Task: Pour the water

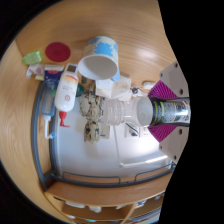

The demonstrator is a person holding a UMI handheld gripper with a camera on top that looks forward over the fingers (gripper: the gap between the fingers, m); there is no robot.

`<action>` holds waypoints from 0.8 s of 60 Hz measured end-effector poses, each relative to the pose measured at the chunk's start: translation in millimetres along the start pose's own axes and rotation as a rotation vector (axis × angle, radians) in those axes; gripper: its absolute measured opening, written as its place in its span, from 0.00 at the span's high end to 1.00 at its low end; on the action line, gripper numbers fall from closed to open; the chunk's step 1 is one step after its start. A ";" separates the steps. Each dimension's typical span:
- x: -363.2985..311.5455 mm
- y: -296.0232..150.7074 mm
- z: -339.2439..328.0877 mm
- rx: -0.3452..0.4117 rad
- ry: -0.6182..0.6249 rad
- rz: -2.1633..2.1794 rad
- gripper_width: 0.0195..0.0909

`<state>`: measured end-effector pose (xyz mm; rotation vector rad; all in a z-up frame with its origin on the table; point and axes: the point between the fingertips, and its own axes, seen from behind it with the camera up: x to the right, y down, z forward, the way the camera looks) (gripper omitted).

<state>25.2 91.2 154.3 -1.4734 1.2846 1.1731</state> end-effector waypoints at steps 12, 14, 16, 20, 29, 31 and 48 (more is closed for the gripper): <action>4.3 -18.4 15.8 -0.072 0.011 0.327 0.87; 5.4 -20.9 19.1 -0.078 0.013 0.377 0.88; 3.6 -24.7 20.9 -0.077 0.004 0.425 0.88; 3.2 -30.7 22.4 -0.080 0.000 0.521 0.87; 15.4 -23.4 25.5 -0.129 0.056 0.627 0.88; 15.9 -21.2 25.2 -0.139 0.062 0.628 0.88; -23.2 -43.7 -0.3 -0.124 0.070 0.014 0.87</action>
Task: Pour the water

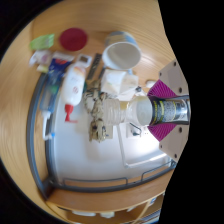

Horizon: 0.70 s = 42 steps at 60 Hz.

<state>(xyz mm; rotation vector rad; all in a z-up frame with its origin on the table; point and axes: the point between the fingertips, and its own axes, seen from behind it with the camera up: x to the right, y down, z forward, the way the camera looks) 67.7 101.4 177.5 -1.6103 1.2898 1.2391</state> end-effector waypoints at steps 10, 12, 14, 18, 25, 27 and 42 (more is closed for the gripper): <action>-16.4 -74.4 -32.5 0.159 0.130 -0.674 0.85; -21.5 -90.6 -38.4 0.201 0.147 -0.778 0.85; -26.3 -108.2 -43.8 0.252 0.159 -0.872 0.85; -30.6 -140.6 -53.8 0.345 0.194 -1.043 0.85; -7.9 -185.6 -58.5 0.402 0.296 -1.258 0.84; 4.5 -195.2 -55.5 0.400 0.326 -1.287 0.84; 72.6 -233.5 -32.1 0.376 0.417 -1.380 0.83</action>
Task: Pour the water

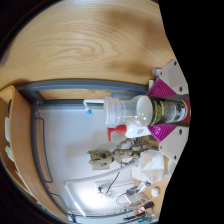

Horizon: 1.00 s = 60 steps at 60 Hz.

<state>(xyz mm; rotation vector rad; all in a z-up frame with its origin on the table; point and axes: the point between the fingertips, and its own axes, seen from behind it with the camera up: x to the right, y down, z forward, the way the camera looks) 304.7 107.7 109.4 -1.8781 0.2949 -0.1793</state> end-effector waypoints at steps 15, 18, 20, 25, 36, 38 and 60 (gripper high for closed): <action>-6.7 41.1 16.2 0.009 -0.033 0.004 0.77; -5.4 40.8 14.5 0.019 -0.032 0.004 0.75; -5.3 40.5 16.0 0.030 -0.033 0.012 0.73; -3.7 42.1 10.9 0.020 -0.026 0.033 0.67; -2.6 70.8 -2.6 -0.103 -0.020 0.000 0.30; -3.1 73.9 -8.6 -0.109 -0.023 -0.004 0.28; 11.6 78.8 -147.4 -0.332 -0.057 -0.025 0.29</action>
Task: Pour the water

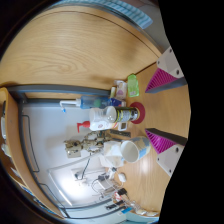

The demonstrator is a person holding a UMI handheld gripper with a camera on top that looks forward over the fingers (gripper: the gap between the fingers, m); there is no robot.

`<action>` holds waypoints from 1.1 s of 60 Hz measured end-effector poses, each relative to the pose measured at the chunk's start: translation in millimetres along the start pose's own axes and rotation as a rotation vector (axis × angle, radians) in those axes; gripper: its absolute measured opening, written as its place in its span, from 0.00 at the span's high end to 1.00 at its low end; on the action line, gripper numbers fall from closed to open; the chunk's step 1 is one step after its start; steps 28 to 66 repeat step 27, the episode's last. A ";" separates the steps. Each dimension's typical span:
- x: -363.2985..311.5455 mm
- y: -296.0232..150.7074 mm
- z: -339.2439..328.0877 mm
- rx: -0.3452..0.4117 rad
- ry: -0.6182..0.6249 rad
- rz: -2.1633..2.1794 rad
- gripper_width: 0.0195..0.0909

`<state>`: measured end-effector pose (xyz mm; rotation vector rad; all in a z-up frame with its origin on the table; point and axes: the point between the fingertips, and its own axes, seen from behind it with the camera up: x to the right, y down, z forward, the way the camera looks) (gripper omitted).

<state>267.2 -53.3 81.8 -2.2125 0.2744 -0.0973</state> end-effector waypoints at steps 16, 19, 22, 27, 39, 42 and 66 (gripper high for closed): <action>-13.8 -6.7 -73.8 -0.035 -0.047 -0.039 0.29; -16.7 -8.1 -79.2 -0.025 -0.052 -0.029 0.29; -15.8 -9.5 -83.7 -0.019 -0.053 -0.016 0.29; -14.9 -3.7 -89.5 -0.029 -0.049 -0.004 0.29; -14.9 -3.7 -89.5 -0.029 -0.049 -0.004 0.29; -14.9 -3.7 -89.5 -0.029 -0.049 -0.004 0.29; -14.9 -3.7 -89.5 -0.029 -0.049 -0.004 0.29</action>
